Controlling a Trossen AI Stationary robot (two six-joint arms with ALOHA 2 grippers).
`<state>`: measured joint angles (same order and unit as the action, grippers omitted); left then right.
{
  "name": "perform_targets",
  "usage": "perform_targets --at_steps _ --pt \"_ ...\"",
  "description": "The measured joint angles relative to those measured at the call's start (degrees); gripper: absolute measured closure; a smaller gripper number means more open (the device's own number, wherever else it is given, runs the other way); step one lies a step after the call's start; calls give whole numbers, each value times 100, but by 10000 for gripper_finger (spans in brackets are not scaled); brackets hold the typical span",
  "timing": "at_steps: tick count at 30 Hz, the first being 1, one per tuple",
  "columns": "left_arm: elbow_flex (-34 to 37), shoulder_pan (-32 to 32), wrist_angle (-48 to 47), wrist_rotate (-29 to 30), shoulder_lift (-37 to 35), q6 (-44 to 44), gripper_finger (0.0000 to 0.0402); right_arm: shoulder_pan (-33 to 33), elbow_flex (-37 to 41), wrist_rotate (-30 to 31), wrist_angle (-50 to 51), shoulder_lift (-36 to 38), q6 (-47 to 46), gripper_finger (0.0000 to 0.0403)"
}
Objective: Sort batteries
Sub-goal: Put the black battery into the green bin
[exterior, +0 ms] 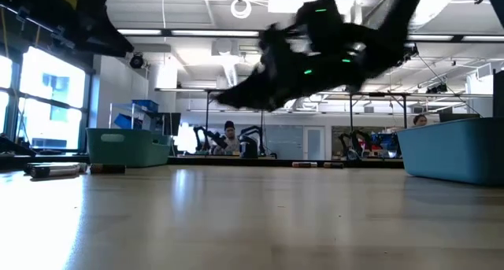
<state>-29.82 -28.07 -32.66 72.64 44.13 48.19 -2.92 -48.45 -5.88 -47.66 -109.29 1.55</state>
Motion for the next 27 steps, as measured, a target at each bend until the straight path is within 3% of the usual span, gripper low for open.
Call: perform_targets --at_steps 2,5,9,11,15,19,24,27 --pt "270 -18 1020 133 251 -669 266 79 732 -12 -1670 188 -548 373" --pt "808 -7 3119 -141 739 -1861 266 234 1440 -15 -4211 322 -950 373" --pt "1555 17 6622 -1028 1617 -3651 266 376 1510 87 -4031 582 -923 373" --pt "1800 79 8185 -1715 2069 -4508 266 409 1342 -220 -4176 599 -917 373" --pt "1909 330 10366 -2951 2884 -5766 266 416 913 -746 -4051 605 -862 373" --pt "1600 631 11346 -3921 3471 -6793 266 416 521 -976 -3636 605 -711 373" --pt "858 930 11328 -5293 3965 -7446 257 445 25 -1067 -2585 605 -540 373" --pt "514 997 11302 -5595 4158 -7483 238 514 -180 -1107 -2177 605 -295 373"
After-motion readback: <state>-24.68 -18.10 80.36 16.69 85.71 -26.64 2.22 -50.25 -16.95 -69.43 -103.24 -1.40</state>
